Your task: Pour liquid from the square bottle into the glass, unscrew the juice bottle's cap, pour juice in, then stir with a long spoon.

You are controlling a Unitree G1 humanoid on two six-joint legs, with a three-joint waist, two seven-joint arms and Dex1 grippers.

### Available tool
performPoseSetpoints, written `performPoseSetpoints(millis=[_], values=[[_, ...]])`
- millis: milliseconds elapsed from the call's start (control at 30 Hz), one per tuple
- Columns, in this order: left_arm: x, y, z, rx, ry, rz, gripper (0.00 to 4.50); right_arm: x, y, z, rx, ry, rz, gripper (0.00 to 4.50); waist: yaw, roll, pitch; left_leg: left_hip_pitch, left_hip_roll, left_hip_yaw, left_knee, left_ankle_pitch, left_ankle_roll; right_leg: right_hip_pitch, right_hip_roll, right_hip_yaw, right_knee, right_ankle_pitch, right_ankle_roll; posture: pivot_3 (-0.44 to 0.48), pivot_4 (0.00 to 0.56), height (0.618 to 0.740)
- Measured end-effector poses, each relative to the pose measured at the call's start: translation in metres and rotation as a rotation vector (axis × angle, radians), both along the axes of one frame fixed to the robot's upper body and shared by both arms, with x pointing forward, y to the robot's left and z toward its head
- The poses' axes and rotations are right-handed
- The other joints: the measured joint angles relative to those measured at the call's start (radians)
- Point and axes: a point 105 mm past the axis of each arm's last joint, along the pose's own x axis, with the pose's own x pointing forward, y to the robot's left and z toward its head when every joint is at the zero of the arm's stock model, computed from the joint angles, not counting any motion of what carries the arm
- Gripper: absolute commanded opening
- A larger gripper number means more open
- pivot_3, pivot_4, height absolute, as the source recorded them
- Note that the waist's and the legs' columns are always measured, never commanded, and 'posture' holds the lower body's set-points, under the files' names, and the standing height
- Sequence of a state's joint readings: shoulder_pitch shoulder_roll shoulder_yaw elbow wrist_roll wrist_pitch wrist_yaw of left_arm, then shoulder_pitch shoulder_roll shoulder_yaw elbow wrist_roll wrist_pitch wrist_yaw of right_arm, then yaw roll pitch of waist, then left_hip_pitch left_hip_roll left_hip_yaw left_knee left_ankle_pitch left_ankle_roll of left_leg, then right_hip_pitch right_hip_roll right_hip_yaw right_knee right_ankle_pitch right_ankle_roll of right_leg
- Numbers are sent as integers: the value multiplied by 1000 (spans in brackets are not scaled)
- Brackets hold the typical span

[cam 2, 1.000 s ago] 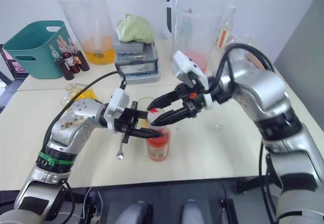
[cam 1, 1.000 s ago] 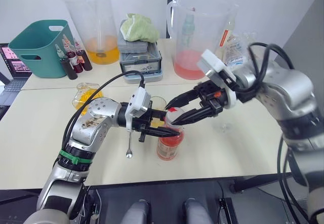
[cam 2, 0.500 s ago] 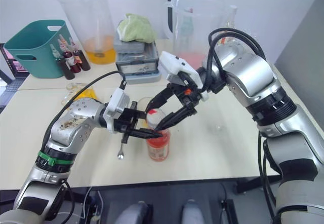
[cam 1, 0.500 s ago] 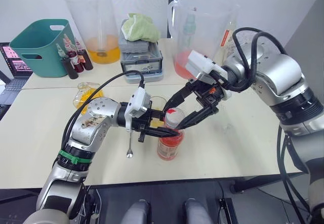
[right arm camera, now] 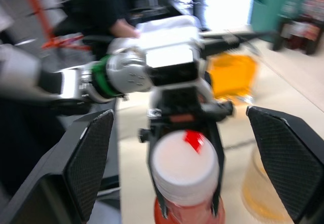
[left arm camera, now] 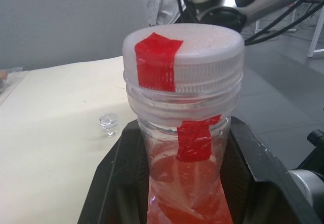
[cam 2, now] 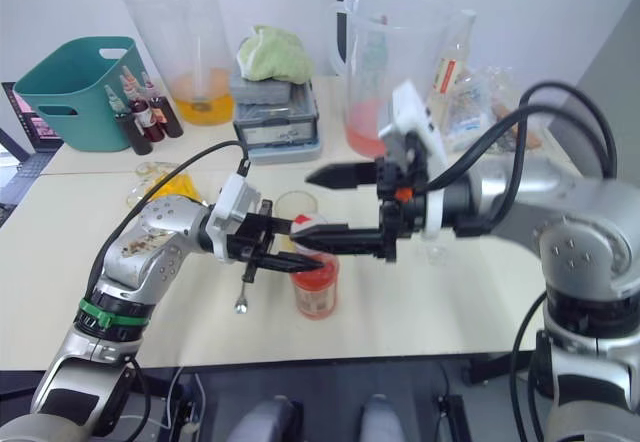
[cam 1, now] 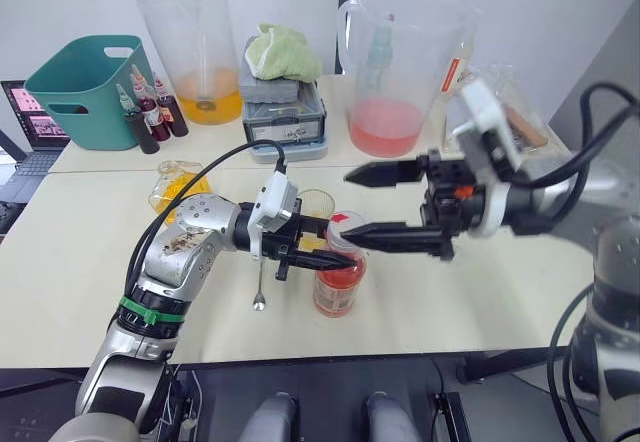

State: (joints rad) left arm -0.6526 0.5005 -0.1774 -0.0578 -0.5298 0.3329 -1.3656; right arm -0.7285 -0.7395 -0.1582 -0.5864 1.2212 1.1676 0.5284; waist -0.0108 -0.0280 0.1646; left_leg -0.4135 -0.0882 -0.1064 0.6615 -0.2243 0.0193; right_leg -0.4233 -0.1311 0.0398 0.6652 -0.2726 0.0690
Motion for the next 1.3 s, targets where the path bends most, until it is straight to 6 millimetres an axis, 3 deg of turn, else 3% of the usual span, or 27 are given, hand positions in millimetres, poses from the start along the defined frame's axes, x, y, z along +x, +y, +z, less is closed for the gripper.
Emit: performPoseSetpoints(millis=[267,900,1000,1200,1300], values=[[1,-1,-1,-7,8,-4,1455,-3,-4,-20,6,61,-232,4458,-1,0,0,1,0,0,0,0,0,2,0,0,0,0,0,0,150,740],[1,0,-2,-8,12,-8,1455,-1,10,-26,33,114,-283,4458,-3,0,0,3,0,0,0,0,1,3,1,-1,-1,0,0,0,150,740],[1,0,-2,-8,12,-7,1455,-1,10,-25,33,110,-286,3679,-2,0,0,3,0,0,0,0,1,4,1,-1,-1,0,0,0,150,740],[2,-1,-2,-9,14,-2,1455,-5,14,-25,38,114,-256,1693,-2,0,0,3,0,0,0,0,1,4,1,-1,-1,0,0,0,150,740],[2,0,-2,-9,14,0,1455,-5,14,-25,40,114,-254,1663,-3,0,0,3,0,0,0,0,1,4,1,-1,-1,0,0,0,150,740]])
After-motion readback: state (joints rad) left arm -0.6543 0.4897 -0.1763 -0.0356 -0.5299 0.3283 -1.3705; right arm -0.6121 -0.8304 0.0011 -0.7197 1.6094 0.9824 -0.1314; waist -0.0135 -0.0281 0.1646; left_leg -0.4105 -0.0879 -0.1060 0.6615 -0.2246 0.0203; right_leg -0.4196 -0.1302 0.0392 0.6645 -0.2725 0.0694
